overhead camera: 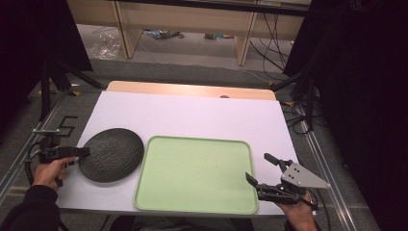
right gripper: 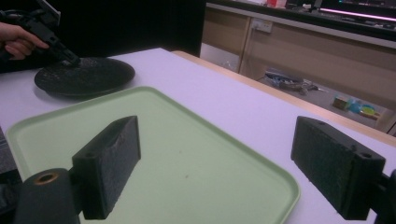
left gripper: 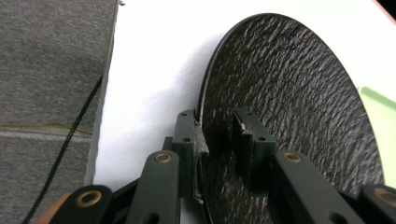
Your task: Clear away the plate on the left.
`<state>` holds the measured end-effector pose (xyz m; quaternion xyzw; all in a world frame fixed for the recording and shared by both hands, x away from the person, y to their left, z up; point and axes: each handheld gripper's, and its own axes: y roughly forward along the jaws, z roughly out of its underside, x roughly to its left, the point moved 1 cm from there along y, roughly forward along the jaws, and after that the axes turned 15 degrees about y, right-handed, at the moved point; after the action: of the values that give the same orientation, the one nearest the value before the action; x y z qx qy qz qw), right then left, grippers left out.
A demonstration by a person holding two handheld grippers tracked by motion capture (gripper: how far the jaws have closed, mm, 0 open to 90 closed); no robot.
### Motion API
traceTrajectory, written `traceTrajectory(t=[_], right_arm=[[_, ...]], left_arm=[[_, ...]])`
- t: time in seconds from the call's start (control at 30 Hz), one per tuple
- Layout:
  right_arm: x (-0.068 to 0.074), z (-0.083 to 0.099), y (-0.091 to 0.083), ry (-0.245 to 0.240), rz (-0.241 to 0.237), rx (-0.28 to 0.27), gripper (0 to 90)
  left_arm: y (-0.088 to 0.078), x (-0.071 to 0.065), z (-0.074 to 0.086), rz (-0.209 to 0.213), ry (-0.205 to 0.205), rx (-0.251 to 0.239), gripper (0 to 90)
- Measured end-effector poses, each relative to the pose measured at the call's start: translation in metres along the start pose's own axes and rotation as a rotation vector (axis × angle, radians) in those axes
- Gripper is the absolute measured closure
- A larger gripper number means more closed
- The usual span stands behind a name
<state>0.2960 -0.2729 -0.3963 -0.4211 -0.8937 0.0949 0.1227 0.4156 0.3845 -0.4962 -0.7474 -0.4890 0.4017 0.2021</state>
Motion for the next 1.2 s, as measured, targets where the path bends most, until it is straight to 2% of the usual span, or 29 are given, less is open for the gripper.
traceTrajectory(t=[0.03,0.07,0.13,0.17,0.23,0.3,0.43,0.47,0.5,0.57,0.63,0.67,0.73,0.8,0.83,0.87,0.97,1.0,1.07,1.1,1.17,1.2], right_arm=[[0.000,0.000,0.000,-0.003,-0.004,0.014,16.5],[0.000,0.000,0.001,-0.001,-0.006,0.016,16.5],[0.001,0.000,0.001,-0.006,0.001,0.005,16.6],[0.001,0.000,0.001,-0.006,0.003,0.004,16.6],[0.000,0.000,0.001,-0.006,0.005,0.005,16.6],[0.000,0.000,0.001,-0.005,0.002,0.003,16.7],[0.000,0.000,0.001,-0.005,0.001,0.005,16.7],[0.000,0.000,0.001,-0.003,-0.001,0.004,16.7],[0.000,0.000,0.000,-0.004,-0.002,0.003,16.7],[0.000,0.000,0.001,-0.002,-0.008,0.003,16.7],[0.001,0.001,0.000,0.011,-0.013,0.033,16.7],[0.001,0.001,-0.001,0.012,-0.011,0.033,16.8],[0.001,0.001,-0.001,0.012,-0.011,0.033,16.8],[0.001,0.001,0.000,0.012,-0.010,0.035,16.8],[0.001,0.000,0.000,0.013,-0.013,0.033,16.8],[0.001,0.000,0.000,0.015,-0.014,0.031,16.8],[0.001,0.000,0.000,0.013,-0.014,0.035,16.8],[0.001,0.001,0.001,0.011,-0.006,0.021,16.9],[0.001,0.001,0.000,0.013,-0.013,0.035,16.9],[0.001,0.001,0.000,0.014,-0.014,0.033,16.9],[0.001,0.001,0.000,0.012,-0.013,0.033,16.9],[0.001,0.001,0.000,0.012,-0.013,0.033,16.9]], left_arm=[[-0.001,0.000,0.000,0.007,-0.001,-0.004,72.3],[-0.005,-0.001,-0.001,0.023,-0.009,-0.030,73.5],[-0.007,-0.001,-0.002,0.032,-0.003,-0.043,75.3],[-0.012,-0.004,-0.007,0.021,0.023,-0.040,75.7],[-0.014,-0.005,-0.008,0.020,0.026,-0.042,77.1],[-0.017,-0.005,-0.009,0.049,0.011,-0.091,79.1],[-0.023,-0.016,-0.017,0.042,0.070,-0.104,80.5],[-0.028,-0.022,-0.022,0.034,0.105,-0.104,81.0],[-0.031,-0.026,-0.025,0.020,0.110,-0.112,81.5],[-0.034,-0.029,-0.028,0.021,0.115,-0.130,82.2],[-0.042,-0.034,-0.031,-0.012,0.122,-0.138,83.2],[-0.043,-0.034,-0.031,-0.002,0.120,-0.149,83.7],[-0.044,-0.036,-0.031,-0.009,0.116,-0.155,84.0],[-0.048,-0.041,-0.034,-0.016,0.145,-0.142,84.0],[-0.053,-0.050,-0.038,-0.022,0.188,-0.158,84.6],[-0.053,-0.050,-0.038,-0.022,0.188,-0.158,85.1],[-0.057,-0.066,-0.044,-0.029,0.229,-0.176,86.2],[-0.059,-0.072,-0.046,-0.033,0.249,-0.175,86.2],[-0.062,-0.088,-0.051,-0.056,0.307,-0.177,86.6],[-0.062,-0.088,-0.051,-0.056,0.307,-0.177,86.7],[-0.064,-0.098,-0.054,-0.080,0.355,-0.164,86.8],[-0.064,-0.098,-0.054,-0.080,0.355,-0.164,86.7]])
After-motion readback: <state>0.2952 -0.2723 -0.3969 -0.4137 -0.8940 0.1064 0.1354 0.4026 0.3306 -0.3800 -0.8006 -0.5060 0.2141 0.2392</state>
